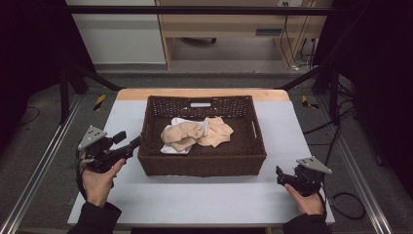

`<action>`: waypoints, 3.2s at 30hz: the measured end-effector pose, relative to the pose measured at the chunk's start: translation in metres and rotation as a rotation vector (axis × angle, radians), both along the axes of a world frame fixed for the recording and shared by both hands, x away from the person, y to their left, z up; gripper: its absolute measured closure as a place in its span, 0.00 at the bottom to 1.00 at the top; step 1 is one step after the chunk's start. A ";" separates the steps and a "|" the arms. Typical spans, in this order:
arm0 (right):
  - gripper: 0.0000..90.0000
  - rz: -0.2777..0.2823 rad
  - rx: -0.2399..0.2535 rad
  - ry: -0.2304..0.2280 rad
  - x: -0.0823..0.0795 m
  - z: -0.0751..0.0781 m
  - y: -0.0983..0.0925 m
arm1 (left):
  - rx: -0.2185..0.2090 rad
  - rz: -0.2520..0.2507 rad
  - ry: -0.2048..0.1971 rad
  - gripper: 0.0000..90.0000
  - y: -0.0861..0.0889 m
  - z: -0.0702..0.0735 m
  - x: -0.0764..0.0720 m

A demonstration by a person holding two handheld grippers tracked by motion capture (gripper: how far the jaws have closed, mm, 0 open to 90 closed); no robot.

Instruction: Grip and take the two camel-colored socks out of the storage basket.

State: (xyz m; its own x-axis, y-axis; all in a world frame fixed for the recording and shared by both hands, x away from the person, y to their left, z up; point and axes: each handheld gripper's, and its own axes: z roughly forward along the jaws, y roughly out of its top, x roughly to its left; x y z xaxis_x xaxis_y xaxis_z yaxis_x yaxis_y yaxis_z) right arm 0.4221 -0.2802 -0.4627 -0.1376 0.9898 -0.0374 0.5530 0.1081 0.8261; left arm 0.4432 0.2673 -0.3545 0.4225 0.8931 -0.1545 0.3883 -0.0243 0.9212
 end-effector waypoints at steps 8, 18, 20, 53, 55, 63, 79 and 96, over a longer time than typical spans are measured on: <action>0.06 0.003 0.000 0.001 0.000 0.000 0.000 | 0.016 -0.016 -0.016 0.41 -0.012 0.011 0.007; 0.06 0.004 0.002 0.001 0.001 0.000 0.000 | 0.037 -0.028 -0.023 0.41 -0.031 0.019 0.020; 0.06 0.004 0.002 0.001 0.001 0.000 -0.001 | 0.038 -0.033 -0.022 0.41 -0.035 0.020 0.022; 0.06 0.004 0.002 -0.006 0.003 0.000 -0.002 | 0.151 -0.046 -0.031 0.38 -0.095 0.027 0.083; 0.06 0.004 0.003 -0.004 0.003 0.000 -0.002 | 0.163 -0.043 -0.035 0.38 -0.098 0.025 0.087; 0.06 0.003 0.006 -0.003 0.003 0.000 -0.002 | 0.189 -0.039 -0.011 0.38 -0.108 0.012 0.104; 0.06 0.008 -0.001 -0.003 0.004 0.000 -0.002 | 0.243 -0.088 0.088 0.40 -0.127 -0.032 0.127; 0.06 0.010 -0.004 0.003 0.004 -0.001 -0.001 | 0.352 -0.132 0.198 0.45 -0.136 -0.059 0.127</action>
State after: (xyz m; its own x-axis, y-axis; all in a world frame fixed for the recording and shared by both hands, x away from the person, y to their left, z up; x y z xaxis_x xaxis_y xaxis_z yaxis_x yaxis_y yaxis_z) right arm 0.4265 -0.2815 -0.4635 -0.1473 0.9882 -0.0407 0.5543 0.1166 0.8241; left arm 0.5707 0.1316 -0.4131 0.5292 0.8463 0.0605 0.5292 -0.3850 0.7561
